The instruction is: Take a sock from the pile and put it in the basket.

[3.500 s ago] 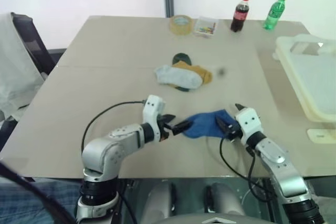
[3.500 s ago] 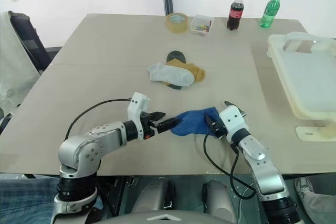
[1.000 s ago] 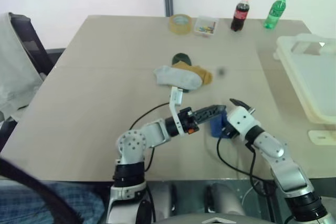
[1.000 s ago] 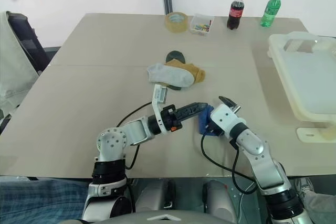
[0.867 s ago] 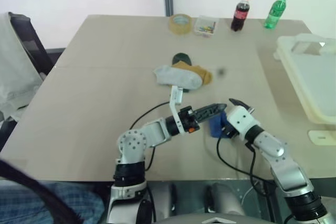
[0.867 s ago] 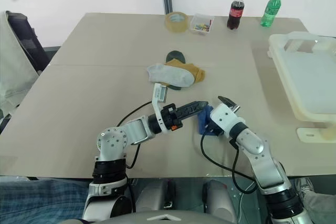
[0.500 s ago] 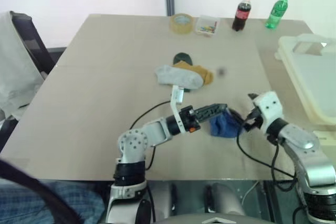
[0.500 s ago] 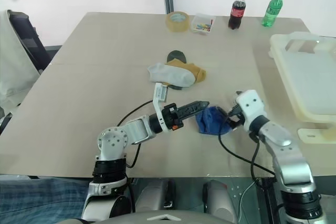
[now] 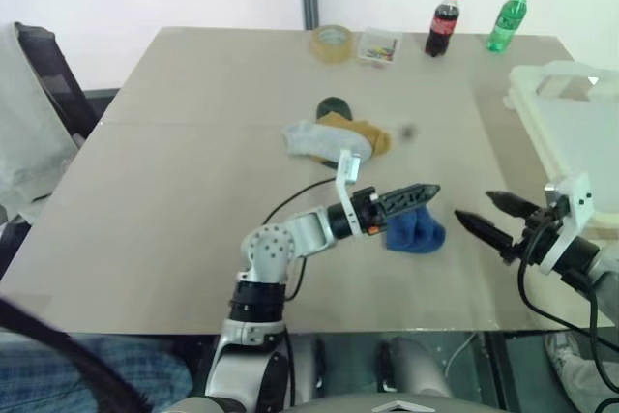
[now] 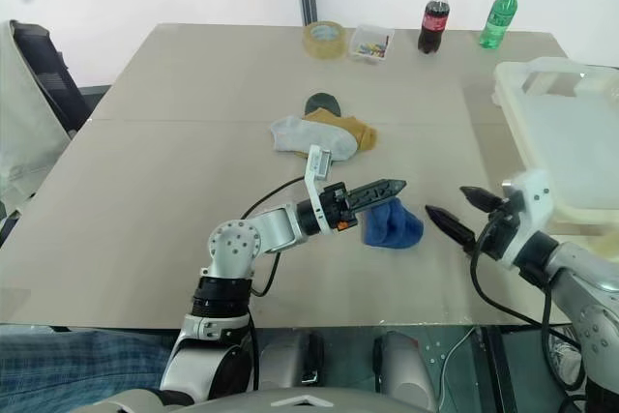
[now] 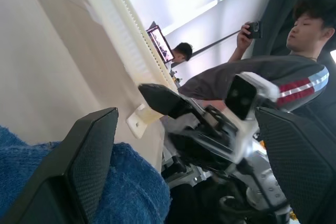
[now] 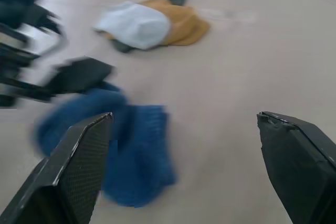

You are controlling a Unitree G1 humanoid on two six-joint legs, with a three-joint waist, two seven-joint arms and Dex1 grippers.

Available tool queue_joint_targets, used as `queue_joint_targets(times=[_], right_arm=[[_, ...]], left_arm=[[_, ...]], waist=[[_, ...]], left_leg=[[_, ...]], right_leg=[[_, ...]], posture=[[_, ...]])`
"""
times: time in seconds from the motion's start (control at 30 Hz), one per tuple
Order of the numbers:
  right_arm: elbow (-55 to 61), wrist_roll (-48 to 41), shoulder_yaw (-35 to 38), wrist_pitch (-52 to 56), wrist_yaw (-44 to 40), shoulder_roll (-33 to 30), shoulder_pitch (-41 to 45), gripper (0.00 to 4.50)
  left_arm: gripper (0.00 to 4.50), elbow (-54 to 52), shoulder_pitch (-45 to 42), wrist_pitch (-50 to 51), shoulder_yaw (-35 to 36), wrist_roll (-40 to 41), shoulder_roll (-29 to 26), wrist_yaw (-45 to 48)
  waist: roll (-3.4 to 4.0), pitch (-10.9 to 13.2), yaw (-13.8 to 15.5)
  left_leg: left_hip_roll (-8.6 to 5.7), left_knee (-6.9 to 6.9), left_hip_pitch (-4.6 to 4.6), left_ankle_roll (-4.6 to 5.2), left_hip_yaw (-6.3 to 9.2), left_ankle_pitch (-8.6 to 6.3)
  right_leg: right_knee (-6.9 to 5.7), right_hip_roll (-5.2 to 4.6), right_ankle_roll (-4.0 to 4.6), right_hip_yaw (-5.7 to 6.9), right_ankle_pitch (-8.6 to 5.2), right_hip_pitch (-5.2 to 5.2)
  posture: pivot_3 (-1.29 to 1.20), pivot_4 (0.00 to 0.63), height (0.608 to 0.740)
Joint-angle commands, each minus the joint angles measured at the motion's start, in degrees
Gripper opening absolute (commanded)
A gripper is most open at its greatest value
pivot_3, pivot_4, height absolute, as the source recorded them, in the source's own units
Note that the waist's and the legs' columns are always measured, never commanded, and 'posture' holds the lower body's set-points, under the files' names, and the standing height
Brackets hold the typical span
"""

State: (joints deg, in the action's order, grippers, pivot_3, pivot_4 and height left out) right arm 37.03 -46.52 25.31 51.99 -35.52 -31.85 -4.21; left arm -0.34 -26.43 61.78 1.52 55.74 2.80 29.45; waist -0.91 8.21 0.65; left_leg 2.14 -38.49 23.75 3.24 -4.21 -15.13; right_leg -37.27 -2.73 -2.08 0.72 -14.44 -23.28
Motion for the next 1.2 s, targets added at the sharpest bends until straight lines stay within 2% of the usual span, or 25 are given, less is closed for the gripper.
queue_joint_targets(times=[0.03,0.17,0.3,0.47,0.57,0.77,0.87,0.97,1.07,1.1,1.13,1.2], right_arm=[[4.34,-4.94,-0.59,1.98,1.61,-1.6,0.03,4.5],[3.69,-1.48,-8.13,2.39,7.07,-0.88,2.28,4.5],[1.91,1.05,-12.27,3.05,9.59,-1.66,3.21,4.5],[-0.75,1.18,-13.87,5.88,14.76,0.28,6.3,4.5],[-3.48,2.31,-13.79,8.26,16.51,-0.58,6.06,4.5],[-7.58,-0.05,-15.62,11.67,17.21,3.41,6.47,4.5],[-11.18,-1.8,-15.5,11.71,16.09,7.26,6.69,4.5],[-13.35,-2.36,-15.8,11.18,14.0,8.43,7.72,4.5],[-15.0,-1.06,-17.58,9.93,11.97,7.76,8.86,3.76],[-15.55,-0.92,-18.1,9.93,11.56,7.73,9.24,3.27],[-16.13,-0.69,-18.58,9.88,11.4,7.84,9.65,3.02],[-16.95,-0.39,-19.15,9.7,11.34,8.13,10.26,1.95]], left_arm=[[4.46,0.53,-1.39,-1.11,-0.84,-0.23,0.61,1.37],[4.46,2.68,-2.6,-2.13,-0.67,-1.17,0.85,1.56],[4.46,3.33,-3.01,-2.6,-0.35,-1.63,1.06,1.68],[4.46,3.11,-2.67,-3.02,-0.35,-2.07,0.96,1.59],[4.46,2.64,-2.52,-3.16,-0.14,-2.05,0.96,1.46],[4.46,2.11,-2.32,-3.81,0.63,-2.16,0.34,1.14],[4.46,1.76,-2.14,-4.19,1.12,-2.4,-0.37,0.83],[4.46,0.38,-1.7,-4.36,1.51,-2.36,-1.68,0.92],[4.5,0.1,-1.44,-5.1,1.94,-2.84,-2.64,0.46],[4.5,0.13,-1.38,-5.55,2.01,-3.24,-3.01,0.29],[4.5,0.03,-1.32,-5.98,2.08,-3.52,-3.39,0.22],[4.5,-0.33,-1.22,-6.68,1.97,-3.97,-4.09,0.26]], waist=[[0.0,0.0,0.1],[-0.03,0.02,0.05],[-0.04,0.02,0.21],[-0.04,0.02,0.14],[-0.04,0.03,0.21],[-0.04,0.02,0.08],[-0.05,0.02,-0.22],[-0.07,0.01,-0.66],[-0.07,0.01,-1.23],[-0.07,0.01,-1.32],[-0.07,0.01,-1.4],[-0.07,0.01,-1.42]], left_leg=[[0.0,0.0,0.01,0.0,0.02,0.0],[-0.02,-0.02,0.02,0.0,0.01,0.0],[-0.03,-0.04,0.05,0.0,-0.01,0.0],[-0.03,-0.04,0.06,-0.01,-0.02,0.01],[-0.02,-0.04,0.06,-0.01,0.01,0.01],[-0.02,-0.05,0.05,0.0,-0.02,0.01],[0.01,-0.06,-0.03,-0.01,-0.04,0.01],[0.02,-0.12,-0.07,-0.01,-0.05,0.01],[0.03,-0.18,-0.08,-0.01,-0.05,0.01],[0.02,-0.19,-0.08,-0.01,-0.05,0.01],[0.03,-0.19,-0.08,-0.01,-0.05,0.01],[0.02,-0.19,-0.08,-0.01,-0.05,0.01]], right_leg=[[-0.01,0.0,0.0,0.01,0.0,0.0],[0.01,-0.01,0.0,0.01,0.0,0.0],[0.0,-0.01,0.0,0.01,0.0,-0.02],[0.0,-0.02,-0.01,0.02,0.0,-0.03],[-0.03,-0.01,-0.01,0.02,0.0,-0.03],[-0.04,0.0,-0.01,0.02,0.0,-0.03],[-0.15,0.06,-0.01,0.01,0.0,-0.03],[-0.29,0.07,-0.01,0.02,0.0,-0.02],[-0.37,0.07,0.0,0.02,0.0,-0.03],[-0.39,0.06,0.0,0.02,0.0,-0.03],[-0.39,0.06,0.0,0.02,0.0,-0.03],[-0.4,0.07,0.0,0.02,0.0,-0.03]], posture=[[0.0,0.15,0.735],[0.0,0.15,0.735],[0.0,0.15,0.735],[0.0,0.15,0.735],[0.0,0.15,0.735],[0.0,0.15,0.735],[0.0,0.15,0.735],[0.0,0.15,0.735],[0.0,0.15,0.735],[0.0,0.15,0.735],[0.0,0.15,0.735],[0.0,0.15,0.735]])
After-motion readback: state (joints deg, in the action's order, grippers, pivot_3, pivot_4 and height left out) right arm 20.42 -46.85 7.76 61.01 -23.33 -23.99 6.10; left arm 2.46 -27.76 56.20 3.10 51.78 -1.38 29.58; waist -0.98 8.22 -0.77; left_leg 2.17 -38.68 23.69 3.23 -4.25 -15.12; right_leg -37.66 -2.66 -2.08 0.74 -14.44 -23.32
